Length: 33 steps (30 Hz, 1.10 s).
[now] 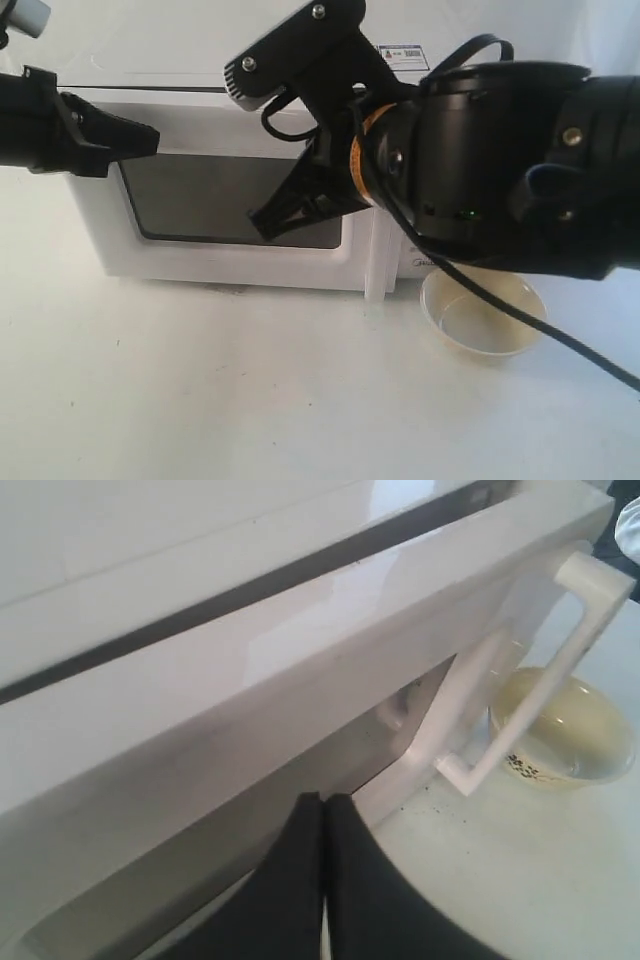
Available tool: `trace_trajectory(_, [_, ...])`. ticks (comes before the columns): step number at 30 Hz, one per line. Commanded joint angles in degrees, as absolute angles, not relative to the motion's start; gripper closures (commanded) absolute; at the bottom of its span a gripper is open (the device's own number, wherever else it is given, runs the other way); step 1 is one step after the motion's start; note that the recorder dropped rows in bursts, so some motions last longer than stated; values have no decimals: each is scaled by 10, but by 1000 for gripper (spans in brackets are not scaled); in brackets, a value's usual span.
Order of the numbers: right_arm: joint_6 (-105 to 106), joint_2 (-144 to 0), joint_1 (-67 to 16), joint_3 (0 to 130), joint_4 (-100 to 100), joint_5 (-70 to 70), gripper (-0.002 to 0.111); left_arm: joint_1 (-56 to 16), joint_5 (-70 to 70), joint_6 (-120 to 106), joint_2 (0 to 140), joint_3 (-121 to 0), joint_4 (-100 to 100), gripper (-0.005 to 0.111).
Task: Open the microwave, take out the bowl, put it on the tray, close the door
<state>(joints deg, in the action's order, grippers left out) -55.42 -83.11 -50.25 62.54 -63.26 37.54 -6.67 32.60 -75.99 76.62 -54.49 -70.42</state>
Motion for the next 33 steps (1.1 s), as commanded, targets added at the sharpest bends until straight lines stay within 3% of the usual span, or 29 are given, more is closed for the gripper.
trace_trajectory(1, [-557, -854, -496, 646, -652, 381, 108, -69, 356, -672, 711, -548, -644, 107])
trace_trajectory(15, [-557, -893, -391, 663, -674, 311, 108, -69, 389, -456, 518, -548, -419, 107])
trace_trajectory(30, [-552, -904, -376, 687, -658, 287, 108, -69, 418, -254, 365, -462, -217, 107])
trace_trajectory(33, [-543, -885, -380, 691, -735, 292, 108, -69, 416, -242, 350, -462, -212, 107])
